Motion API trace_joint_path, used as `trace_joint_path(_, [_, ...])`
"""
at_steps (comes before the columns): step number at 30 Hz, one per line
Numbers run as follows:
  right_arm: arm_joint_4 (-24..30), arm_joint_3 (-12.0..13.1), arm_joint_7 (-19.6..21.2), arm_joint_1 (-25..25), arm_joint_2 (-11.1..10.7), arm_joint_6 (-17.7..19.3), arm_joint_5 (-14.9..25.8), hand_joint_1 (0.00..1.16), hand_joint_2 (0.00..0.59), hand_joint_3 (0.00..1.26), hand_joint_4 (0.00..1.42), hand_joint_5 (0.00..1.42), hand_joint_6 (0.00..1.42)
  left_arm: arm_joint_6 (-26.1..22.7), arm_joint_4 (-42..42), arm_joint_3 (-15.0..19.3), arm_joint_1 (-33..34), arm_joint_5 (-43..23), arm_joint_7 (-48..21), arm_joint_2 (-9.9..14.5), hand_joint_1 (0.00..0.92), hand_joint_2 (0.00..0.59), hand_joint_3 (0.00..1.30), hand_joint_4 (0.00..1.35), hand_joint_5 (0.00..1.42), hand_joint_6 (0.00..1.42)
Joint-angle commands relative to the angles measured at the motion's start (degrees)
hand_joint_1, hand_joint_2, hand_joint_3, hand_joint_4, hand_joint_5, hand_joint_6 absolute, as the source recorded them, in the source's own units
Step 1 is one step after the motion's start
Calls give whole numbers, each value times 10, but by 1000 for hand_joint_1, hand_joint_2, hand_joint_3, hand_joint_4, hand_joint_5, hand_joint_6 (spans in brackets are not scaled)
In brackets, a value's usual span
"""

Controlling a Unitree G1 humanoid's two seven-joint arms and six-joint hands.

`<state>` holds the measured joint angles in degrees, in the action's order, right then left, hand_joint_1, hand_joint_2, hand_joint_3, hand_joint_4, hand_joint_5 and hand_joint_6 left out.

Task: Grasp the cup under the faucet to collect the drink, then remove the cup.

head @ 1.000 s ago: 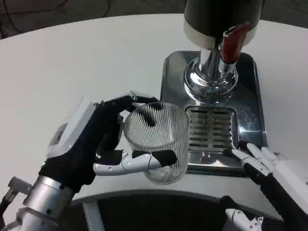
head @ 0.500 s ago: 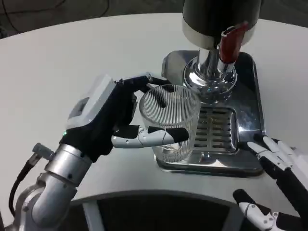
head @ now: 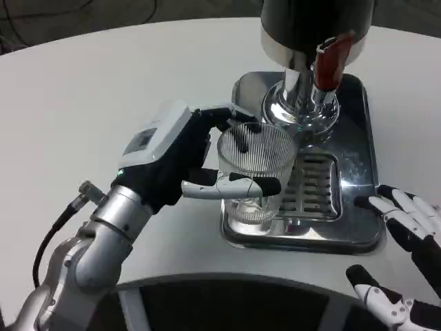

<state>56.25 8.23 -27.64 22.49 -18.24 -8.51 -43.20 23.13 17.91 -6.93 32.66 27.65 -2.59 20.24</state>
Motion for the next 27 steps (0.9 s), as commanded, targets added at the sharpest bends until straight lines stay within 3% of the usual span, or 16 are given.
trace_joint_path(1, [9, 5, 1, 11, 2, 4, 9, 356, 432, 115, 0, 0, 0, 21, 29, -15, 34, 11, 25, -1, 487, 26, 1065, 1222, 1390, 1424])
trace_joint_path(13, [17, 20, 5, 28, 1, 10, 24, 356, 432, 115, 0, 0, 0, 37, 111, -55, 112, 40, 52, -5, 482, 28, 1065, 1222, 1390, 1424])
trace_joint_path(27, [24, 44, 12, 52, 2, 23, 46, 356, 432, 115, 0, 0, 0, 44, 176, -87, 155, 62, 88, -9, 478, 29, 1065, 1222, 1390, 1424])
